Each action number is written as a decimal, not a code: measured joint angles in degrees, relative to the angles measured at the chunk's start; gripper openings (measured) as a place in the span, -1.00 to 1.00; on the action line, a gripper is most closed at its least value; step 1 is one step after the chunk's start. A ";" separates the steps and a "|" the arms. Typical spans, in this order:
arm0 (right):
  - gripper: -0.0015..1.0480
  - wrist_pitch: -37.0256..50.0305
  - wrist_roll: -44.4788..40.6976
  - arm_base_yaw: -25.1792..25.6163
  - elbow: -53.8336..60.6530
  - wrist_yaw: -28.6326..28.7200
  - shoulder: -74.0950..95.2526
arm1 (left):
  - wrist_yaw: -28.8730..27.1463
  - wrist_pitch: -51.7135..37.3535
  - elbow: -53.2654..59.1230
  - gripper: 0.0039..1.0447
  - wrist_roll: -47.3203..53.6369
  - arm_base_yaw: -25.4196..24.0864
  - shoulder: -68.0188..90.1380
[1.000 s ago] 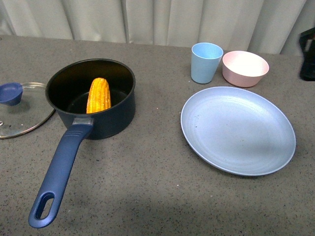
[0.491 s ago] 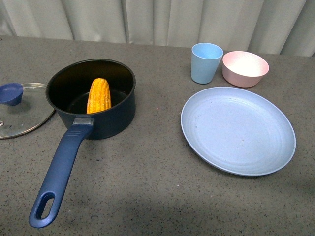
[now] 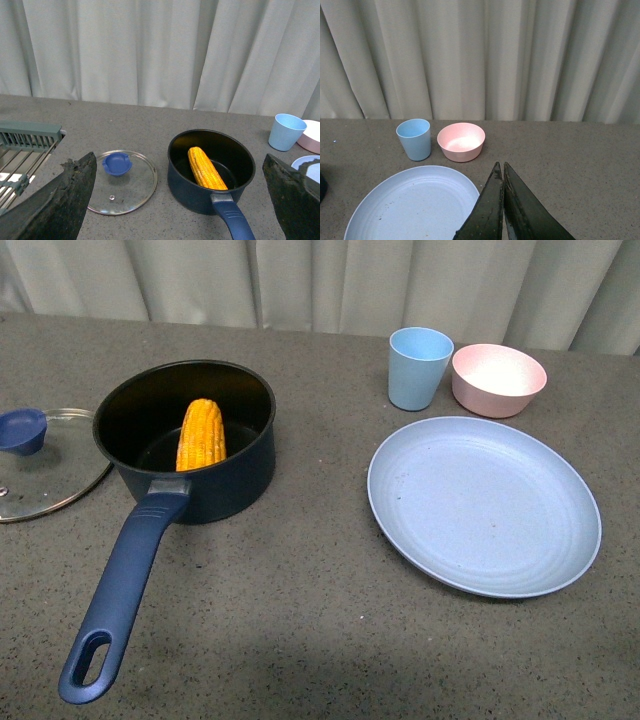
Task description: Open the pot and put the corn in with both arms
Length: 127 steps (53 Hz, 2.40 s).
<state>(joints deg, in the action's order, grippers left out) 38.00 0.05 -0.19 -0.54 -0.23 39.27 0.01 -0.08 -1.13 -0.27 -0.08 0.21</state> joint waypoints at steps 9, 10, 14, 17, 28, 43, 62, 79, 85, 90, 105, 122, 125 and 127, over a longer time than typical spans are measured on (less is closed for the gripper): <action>-0.98 -5.40 0.00 0.04 0.22 0.13 -5.99 | 0.00 0.00 0.00 0.88 0.00 0.00 0.00; -0.98 -6.05 0.00 0.04 0.22 0.13 -6.73 | -0.02 0.00 0.00 0.88 0.00 0.00 0.00; -0.98 -7.98 0.00 0.04 0.24 0.13 -8.83 | -0.02 0.00 0.00 0.88 0.00 0.00 0.00; -0.98 -9.77 0.00 0.04 0.24 0.13 -10.78 | 0.00 0.00 0.00 0.88 0.00 0.00 0.00; -0.98 -15.17 0.00 0.04 0.24 0.13 -16.48 | 0.00 0.00 0.00 0.88 0.00 0.00 0.00; -0.98 -21.79 0.00 0.04 0.24 0.13 -23.23 | 0.00 0.00 0.00 0.88 0.00 0.00 0.00; -0.98 -26.99 0.00 0.04 0.24 0.15 -28.52 | 0.00 0.00 0.00 0.88 0.00 0.00 0.00; -0.98 -37.81 -0.02 0.04 0.20 0.28 -38.97 | -0.02 0.00 0.00 0.88 0.00 0.00 -0.02; -0.84 -37.90 -0.07 0.04 0.20 0.28 -38.97 | 0.00 0.00 0.00 0.88 0.00 0.00 -0.02; -0.54 -37.90 -0.07 0.04 0.20 0.31 -38.99 | -0.02 0.00 0.00 0.88 0.00 0.00 -0.02; 0.51 -37.90 -0.07 0.04 0.20 0.28 -39.01 | -0.02 0.00 0.00 0.88 0.00 0.00 -0.02; 0.82 -37.90 -0.04 0.04 0.20 0.28 -39.01 | -0.02 0.00 0.00 0.88 0.00 0.00 -0.02; 0.82 -37.90 -0.04 0.04 0.22 0.31 -39.01 | -0.02 0.00 0.00 0.88 0.00 0.00 -0.02; 0.82 -37.90 -0.04 0.04 0.20 0.31 -39.01 | -0.02 0.00 0.00 0.88 0.00 0.00 -0.02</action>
<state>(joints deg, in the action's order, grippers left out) 0.10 0.01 -0.14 -0.34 0.08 0.25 -0.01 -0.08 -1.13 -0.27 -0.08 0.19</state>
